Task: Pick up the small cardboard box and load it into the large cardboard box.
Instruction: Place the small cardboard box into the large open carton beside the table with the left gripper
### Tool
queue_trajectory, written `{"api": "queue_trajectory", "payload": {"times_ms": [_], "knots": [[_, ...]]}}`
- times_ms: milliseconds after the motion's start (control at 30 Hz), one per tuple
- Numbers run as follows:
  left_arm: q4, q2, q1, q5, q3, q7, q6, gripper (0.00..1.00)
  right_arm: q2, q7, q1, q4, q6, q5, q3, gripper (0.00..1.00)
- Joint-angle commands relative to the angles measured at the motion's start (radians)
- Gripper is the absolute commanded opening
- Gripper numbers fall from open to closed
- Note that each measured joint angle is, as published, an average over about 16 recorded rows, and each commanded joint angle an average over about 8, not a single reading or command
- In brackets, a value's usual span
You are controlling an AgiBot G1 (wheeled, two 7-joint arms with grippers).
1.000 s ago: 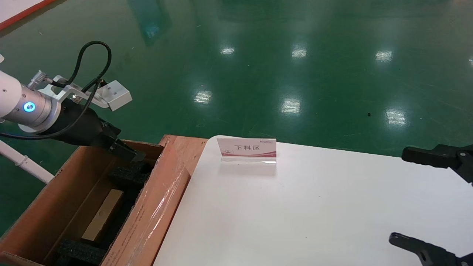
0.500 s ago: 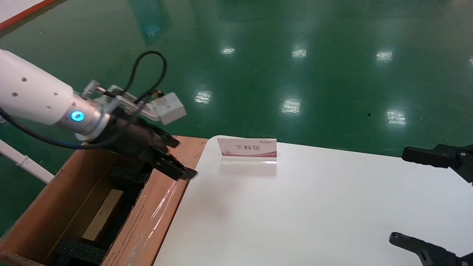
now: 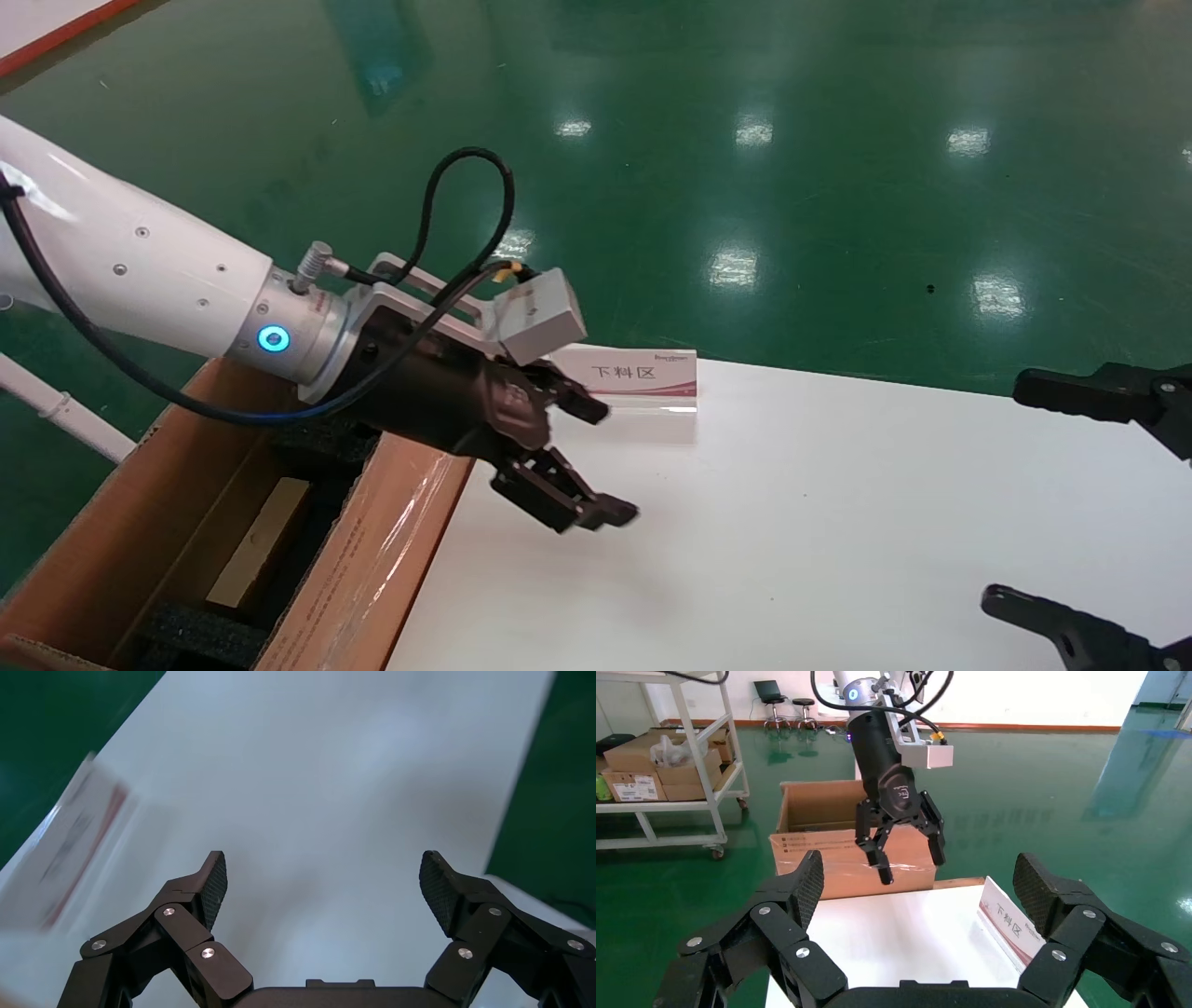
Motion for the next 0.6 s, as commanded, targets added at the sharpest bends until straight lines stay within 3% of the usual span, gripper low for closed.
{"api": "queue_trajectory", "payload": {"times_ms": [33,600], "knots": [[0.003,0.003,0.054,-0.019,-0.073,0.036,0.018,1.00,0.000,0.000,0.000,0.000,0.000,0.000,0.001,1.00],[0.024,0.024,0.510,-0.181,-0.689,0.342,0.174,1.00,-0.002,0.004,-0.002,0.002,-0.002,-0.004,0.006,1.00]]}}
